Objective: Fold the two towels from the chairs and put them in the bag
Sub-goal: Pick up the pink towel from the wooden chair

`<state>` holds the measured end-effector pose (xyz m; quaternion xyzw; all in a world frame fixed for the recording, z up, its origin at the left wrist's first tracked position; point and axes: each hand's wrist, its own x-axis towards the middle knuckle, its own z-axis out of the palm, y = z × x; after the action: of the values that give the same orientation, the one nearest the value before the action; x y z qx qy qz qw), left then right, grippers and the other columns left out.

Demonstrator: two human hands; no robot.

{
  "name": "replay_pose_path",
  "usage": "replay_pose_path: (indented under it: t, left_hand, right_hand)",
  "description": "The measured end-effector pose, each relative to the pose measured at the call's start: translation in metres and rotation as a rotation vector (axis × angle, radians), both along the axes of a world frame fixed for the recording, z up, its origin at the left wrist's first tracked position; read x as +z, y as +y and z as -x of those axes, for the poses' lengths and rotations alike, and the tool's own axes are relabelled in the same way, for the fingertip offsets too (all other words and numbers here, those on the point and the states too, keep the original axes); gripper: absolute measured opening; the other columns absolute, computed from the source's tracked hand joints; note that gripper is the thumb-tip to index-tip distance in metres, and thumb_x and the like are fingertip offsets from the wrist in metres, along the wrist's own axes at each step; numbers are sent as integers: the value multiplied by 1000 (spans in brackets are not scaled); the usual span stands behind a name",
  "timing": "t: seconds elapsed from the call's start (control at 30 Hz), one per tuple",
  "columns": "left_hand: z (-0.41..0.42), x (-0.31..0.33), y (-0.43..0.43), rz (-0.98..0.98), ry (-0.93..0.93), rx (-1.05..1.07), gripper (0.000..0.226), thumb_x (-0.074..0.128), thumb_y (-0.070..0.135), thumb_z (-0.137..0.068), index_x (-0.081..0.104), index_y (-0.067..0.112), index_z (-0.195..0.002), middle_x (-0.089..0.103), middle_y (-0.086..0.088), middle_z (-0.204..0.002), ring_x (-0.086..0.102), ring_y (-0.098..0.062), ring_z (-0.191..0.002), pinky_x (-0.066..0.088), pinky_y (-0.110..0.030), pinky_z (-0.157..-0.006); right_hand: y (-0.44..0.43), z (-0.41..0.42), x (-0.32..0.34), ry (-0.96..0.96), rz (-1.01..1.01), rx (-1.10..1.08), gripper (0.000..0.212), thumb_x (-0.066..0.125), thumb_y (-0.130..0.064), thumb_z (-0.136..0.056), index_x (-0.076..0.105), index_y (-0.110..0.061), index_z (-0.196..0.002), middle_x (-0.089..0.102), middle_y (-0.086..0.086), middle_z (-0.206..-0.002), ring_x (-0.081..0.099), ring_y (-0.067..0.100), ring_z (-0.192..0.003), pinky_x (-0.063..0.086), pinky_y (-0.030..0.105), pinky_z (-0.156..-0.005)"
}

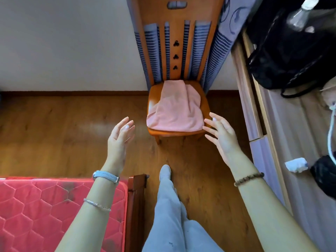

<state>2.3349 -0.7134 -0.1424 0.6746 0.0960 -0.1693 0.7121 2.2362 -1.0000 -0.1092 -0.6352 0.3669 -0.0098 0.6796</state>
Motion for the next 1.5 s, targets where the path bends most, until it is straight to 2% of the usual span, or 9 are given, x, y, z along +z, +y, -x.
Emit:
replay_pose_path:
  t: [0.2, 0.47, 0.77, 0.93, 1.03, 1.23, 1.37, 1.43, 1.5]
  left_hand:
    - [-67, -56, -8, -47, 117, -4, 30, 55, 19, -101, 61, 18, -131, 69, -5, -126, 66, -19, -117, 49, -38, -106]
    - [-134, -118, -26, -194, 166, -119, 33, 59, 25, -100, 61, 17, -132, 70, -3, -125, 67, -12, -115, 51, -29, -99]
    - [-163, -209, -69, -296, 263, -157, 31, 53, 23, -102, 58, 16, -131, 65, -9, -129, 63, -19, -118, 50, -33, -103]
    - [-174, -259, -99, -323, 277, -144, 19, 55, 21, -100, 63, 27, -116, 63, -7, -131, 60, -20, -122, 48, -38, -107]
    - [-184, -286, -113, -344, 287, -139, 21, 57, 21, -99, 64, 27, -118, 61, -5, -135, 56, -20, -127, 47, -35, -107]
    - [-197, -319, -135, -426, 349, -157, 36, 56, 9, -98, 58, 14, -134, 62, -1, -122, 61, -15, -108, 51, -10, -67]
    - [-205, -332, -137, -565, 311, -215, 41, 65, 16, -92, 60, 15, -133, 59, 7, -121, 55, -15, -113, 44, -27, -92]
    - [-206, -335, -139, -613, 350, -259, 38, 69, 22, -89, 61, 14, -125, 56, 7, -118, 54, -16, -109, 43, -31, -90]
    - [-204, -334, -143, -646, 394, -291, 15, 68, 26, -89, 60, 16, -96, 53, 5, -94, 49, -15, -90, 38, -29, -77]
  right_hand:
    - [-13, -61, -54, 127, -30, -79, 37, 45, -39, -101, 53, -26, -134, 60, -1, -131, 60, 18, -119, 46, 42, -105]
    - [-38, -114, -119, 228, -13, -120, 39, 44, -38, -101, 50, -24, -137, 58, 0, -133, 59, 16, -116, 45, 37, -103]
    - [-85, -129, -209, 356, -2, -75, 39, 45, -38, -101, 50, -25, -137, 57, 0, -135, 57, 15, -116, 43, 29, -94]
    - [-110, -134, -258, 398, -1, -104, 38, 46, -41, -101, 52, -25, -134, 58, -2, -129, 56, 14, -112, 42, 30, -95]
    - [-123, -137, -287, 439, 25, -121, 39, 45, -42, -100, 52, -25, -135, 57, -2, -133, 53, 20, -123, 40, 32, -97]
    - [-131, -148, -329, 490, 8, -127, 39, 51, -40, -98, 52, -27, -135, 53, 2, -140, 49, 25, -129, 41, 40, -105]
    - [-126, -158, -338, 519, 35, -117, 45, 59, -31, -95, 52, -18, -137, 54, 5, -138, 50, 27, -128, 44, 37, -102]
    - [-122, -163, -337, 516, 60, -106, 45, 60, -28, -95, 53, -12, -137, 56, 6, -136, 51, 25, -124, 43, 33, -96]
    - [-119, -166, -335, 500, 74, -82, 43, 59, -29, -96, 56, -10, -134, 59, 6, -132, 53, 19, -114, 44, 31, -92]
